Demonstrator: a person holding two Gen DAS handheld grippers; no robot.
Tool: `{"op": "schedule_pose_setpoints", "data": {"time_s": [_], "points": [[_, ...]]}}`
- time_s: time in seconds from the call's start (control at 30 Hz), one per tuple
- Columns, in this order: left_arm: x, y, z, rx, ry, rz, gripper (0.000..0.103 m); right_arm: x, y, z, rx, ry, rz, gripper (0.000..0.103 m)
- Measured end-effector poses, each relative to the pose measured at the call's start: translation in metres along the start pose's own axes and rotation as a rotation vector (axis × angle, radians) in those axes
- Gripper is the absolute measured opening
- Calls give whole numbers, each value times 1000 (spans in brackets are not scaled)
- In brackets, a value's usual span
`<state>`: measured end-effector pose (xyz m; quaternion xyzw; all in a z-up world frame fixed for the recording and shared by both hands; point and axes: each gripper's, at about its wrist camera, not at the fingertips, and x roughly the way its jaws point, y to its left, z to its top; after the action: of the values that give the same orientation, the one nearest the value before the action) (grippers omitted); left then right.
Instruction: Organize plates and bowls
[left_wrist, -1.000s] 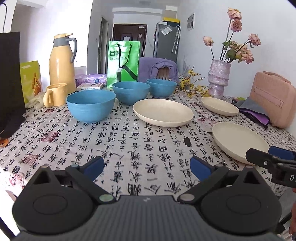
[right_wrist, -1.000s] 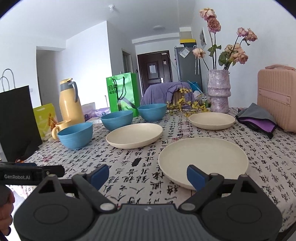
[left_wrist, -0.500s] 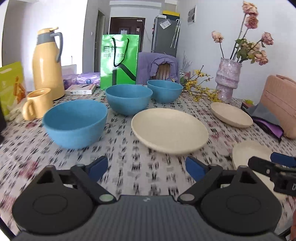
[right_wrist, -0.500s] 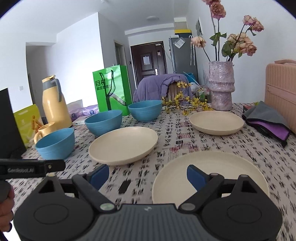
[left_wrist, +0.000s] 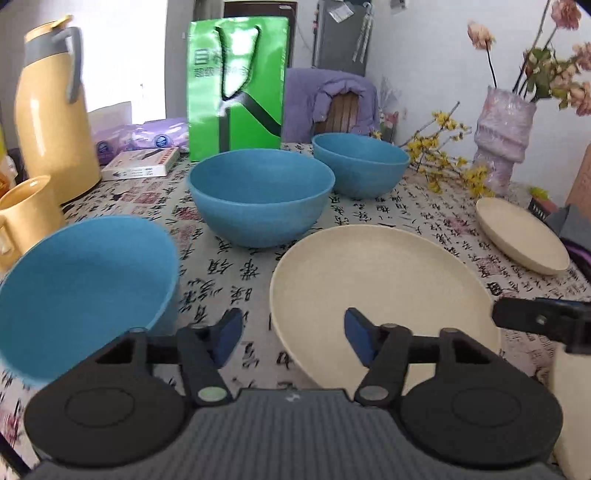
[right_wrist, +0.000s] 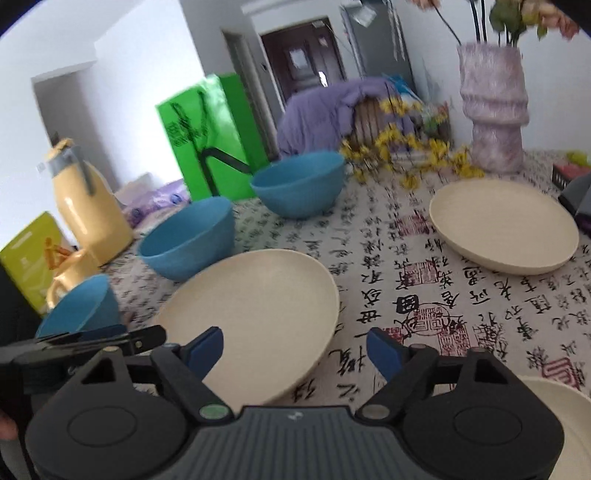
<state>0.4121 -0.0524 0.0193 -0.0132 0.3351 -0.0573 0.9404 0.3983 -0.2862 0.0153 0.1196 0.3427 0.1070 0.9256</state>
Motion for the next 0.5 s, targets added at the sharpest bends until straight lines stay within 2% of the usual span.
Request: {"op": "schedule_pose_setpoints", "data": {"time_s": [0.27,0.37,0.47,0.5], "points": [[25,-5,9,7,21,-9,54,40,-4,7,4,93,-54,65],[32,-2,8,-14,51,-16,48,50,-5,5,5,119,-60,53],[37,2,7,-34,72,-8,33,51,-4,3,-15,118,-83,36],[37,3,7,-37,74,-2,26,52,-4,3,-15,121,-75,24]]}}
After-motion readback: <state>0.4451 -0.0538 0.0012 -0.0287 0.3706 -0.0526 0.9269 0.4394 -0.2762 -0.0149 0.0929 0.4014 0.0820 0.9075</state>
